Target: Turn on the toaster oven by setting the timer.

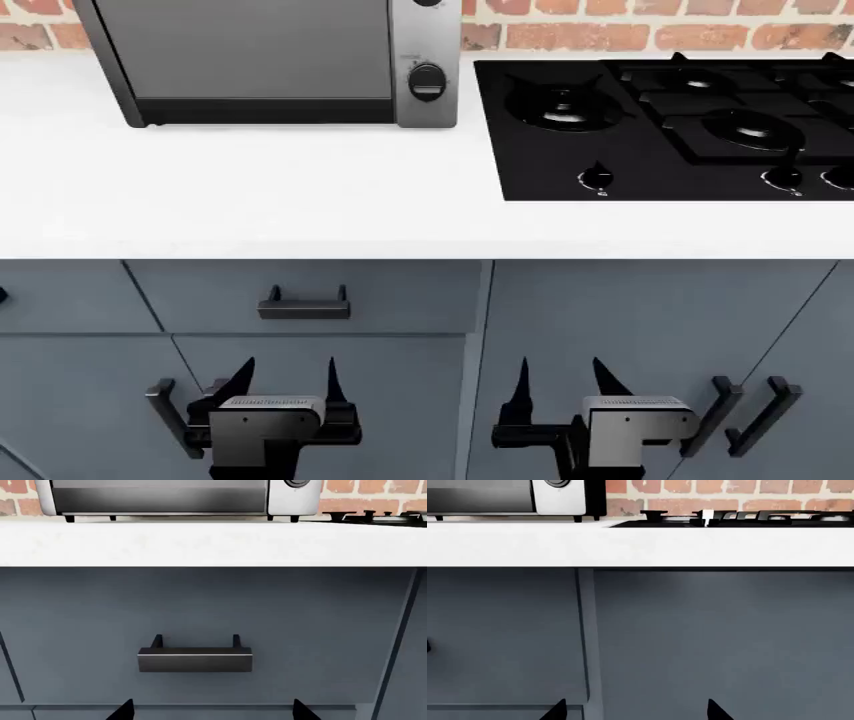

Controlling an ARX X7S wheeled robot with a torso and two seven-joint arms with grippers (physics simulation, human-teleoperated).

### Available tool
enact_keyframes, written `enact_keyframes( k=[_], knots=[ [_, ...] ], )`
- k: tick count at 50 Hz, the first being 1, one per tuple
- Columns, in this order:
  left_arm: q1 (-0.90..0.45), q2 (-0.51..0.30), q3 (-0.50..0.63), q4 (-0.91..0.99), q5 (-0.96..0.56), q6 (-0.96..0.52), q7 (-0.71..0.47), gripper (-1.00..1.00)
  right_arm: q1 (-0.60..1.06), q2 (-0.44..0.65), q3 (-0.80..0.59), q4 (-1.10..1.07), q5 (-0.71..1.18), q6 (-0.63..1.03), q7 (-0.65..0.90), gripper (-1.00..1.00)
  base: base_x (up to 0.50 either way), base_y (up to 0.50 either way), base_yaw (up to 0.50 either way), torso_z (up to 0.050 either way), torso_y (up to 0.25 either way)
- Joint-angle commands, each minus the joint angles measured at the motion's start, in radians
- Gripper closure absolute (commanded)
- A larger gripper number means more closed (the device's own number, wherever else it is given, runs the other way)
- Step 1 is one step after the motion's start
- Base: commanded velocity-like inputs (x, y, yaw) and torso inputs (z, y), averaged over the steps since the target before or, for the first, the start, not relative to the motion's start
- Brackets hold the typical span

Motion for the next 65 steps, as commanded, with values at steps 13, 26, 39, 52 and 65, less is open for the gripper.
enact_keyframes(
  k=[13,26,39,52,65],
  knots=[
    [-0.002,-0.046,0.063,-0.007,-0.053,0.002,-0.06,-1.0,-0.01,0.052,-0.071,0.008,0.027,-0.024,0.055,-1.0,0.0,0.0,0.0,0.0,0.0],
    [0.053,-0.097,0.078,0.309,-0.1,-0.191,-0.076,-1.0,-0.059,0.097,-0.085,-0.255,0.009,0.111,0.098,-1.0,0.0,0.0,0.0,0.0,0.0],
    [-0.002,-0.173,0.055,0.728,-0.192,-0.625,-0.093,-1.0,-0.017,0.174,-0.07,-0.679,0.032,0.555,0.066,-1.0,0.0,0.0,0.0,0.0,0.0],
    [-0.409,-0.134,-0.173,0.972,-0.402,-1.398,-0.2,-1.0,0.294,0.219,-0.03,-0.879,0.107,1.048,0.019,-1.0,0.0,0.0,0.0,0.0,0.0],
    [-0.642,-0.291,-0.378,0.917,-1.15,-1.569,-0.792,-1.0,0.592,0.176,0.04,-0.96,0.18,1.485,-0.005,-1.0,0.0,0.0,0.0,0.0,0.0]
  ],
)
